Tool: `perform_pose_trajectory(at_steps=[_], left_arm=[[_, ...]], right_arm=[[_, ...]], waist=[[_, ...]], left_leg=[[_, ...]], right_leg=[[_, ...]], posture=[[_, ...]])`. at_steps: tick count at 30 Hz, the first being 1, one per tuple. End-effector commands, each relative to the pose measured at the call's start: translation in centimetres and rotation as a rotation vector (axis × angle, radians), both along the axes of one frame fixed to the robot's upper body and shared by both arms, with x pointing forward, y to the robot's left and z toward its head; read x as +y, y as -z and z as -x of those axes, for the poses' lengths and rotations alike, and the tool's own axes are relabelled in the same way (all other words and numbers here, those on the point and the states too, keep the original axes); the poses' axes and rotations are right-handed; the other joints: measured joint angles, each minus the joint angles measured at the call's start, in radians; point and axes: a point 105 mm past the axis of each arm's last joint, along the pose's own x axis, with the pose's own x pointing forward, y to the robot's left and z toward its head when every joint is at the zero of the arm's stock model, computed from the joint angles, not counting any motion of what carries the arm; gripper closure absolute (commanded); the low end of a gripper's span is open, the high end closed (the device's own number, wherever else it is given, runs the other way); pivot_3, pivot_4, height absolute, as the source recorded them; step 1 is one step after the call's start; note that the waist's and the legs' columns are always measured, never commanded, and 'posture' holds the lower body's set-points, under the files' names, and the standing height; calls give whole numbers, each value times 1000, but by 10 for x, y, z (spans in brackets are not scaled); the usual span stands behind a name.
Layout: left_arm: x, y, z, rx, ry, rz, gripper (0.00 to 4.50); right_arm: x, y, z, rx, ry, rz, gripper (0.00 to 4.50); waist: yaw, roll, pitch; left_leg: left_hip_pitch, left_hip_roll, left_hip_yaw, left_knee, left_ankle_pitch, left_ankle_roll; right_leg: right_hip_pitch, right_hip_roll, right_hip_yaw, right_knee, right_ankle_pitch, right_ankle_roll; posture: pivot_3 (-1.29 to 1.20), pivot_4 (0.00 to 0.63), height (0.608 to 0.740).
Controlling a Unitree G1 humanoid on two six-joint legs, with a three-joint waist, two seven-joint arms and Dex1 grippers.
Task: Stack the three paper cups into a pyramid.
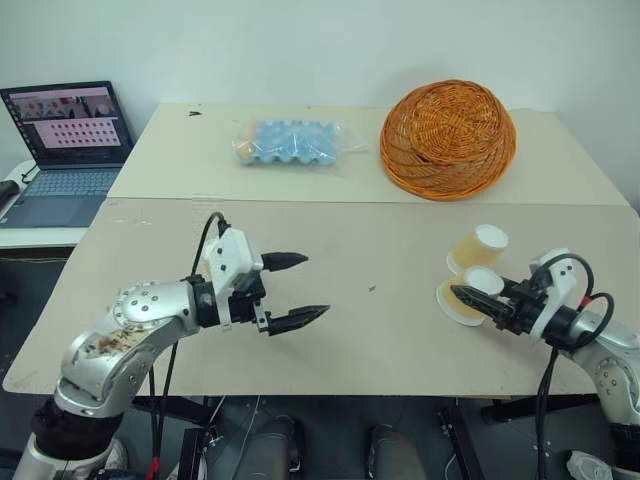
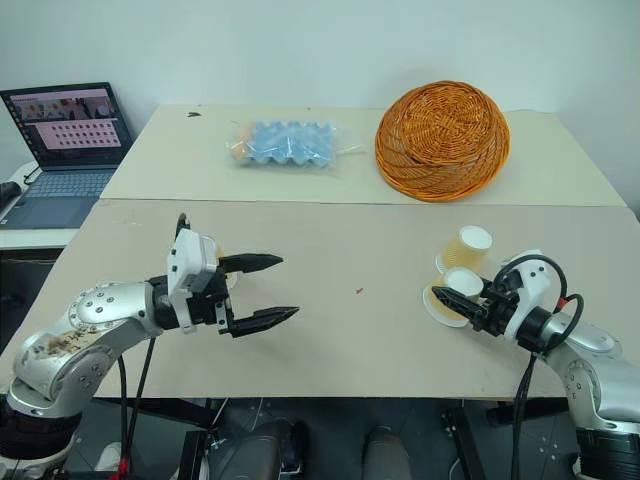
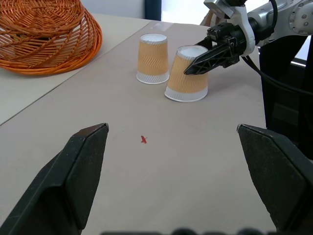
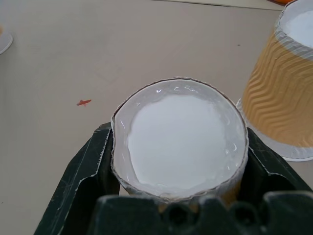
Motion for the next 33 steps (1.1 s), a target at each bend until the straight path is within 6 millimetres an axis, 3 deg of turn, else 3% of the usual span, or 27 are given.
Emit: perform_pose_trajectory(at_steps=[1,9,14,19,26,33], left_arm=[[-1,-9,4,-35,14,5,0],[0,-8,9,-24,20,-7,0],[2,-9,13,-16,16,-13,0],[5,-7,16,-6,4,-18,0],[9,-5,18,-2,-19,-21,0],[11,-4,20,-1,-41,-18,0]], right_arm=[[27,-31,0,-113,-105,30,1886],[110,-78,-1,-250,-417,34,1886],[150,-76,-14,-250,-565,4,1886],[171,-56,-35,-191,-632,-6,1886],[173,-28,-55,-131,-650,43,1886],[182,-27,-55,-136,-674,31,1886]], waist=[[-3,0,0],[-10,0,0],[-5,-1,0],[-7,-2,1],[-10,-2,1],[-15,-2,1]], left_leg=[[0,0,0,0,0,0],[0,1,-1,0,1,-1],[0,0,-2,0,1,-2],[0,-1,-2,0,4,-7],[0,-1,-2,0,6,-9],[0,-1,-2,0,6,-10]], right_leg=[[0,0,0,0,0,0],[-1,0,0,1,0,0],[-1,0,-1,1,0,0],[-1,0,-2,0,0,0],[-1,1,-2,1,0,0],[-2,1,-2,1,0,0]], posture=[[0,150,726],[0,150,726],[0,150,726],[0,150,726],[0,150,726],[0,150,726]])
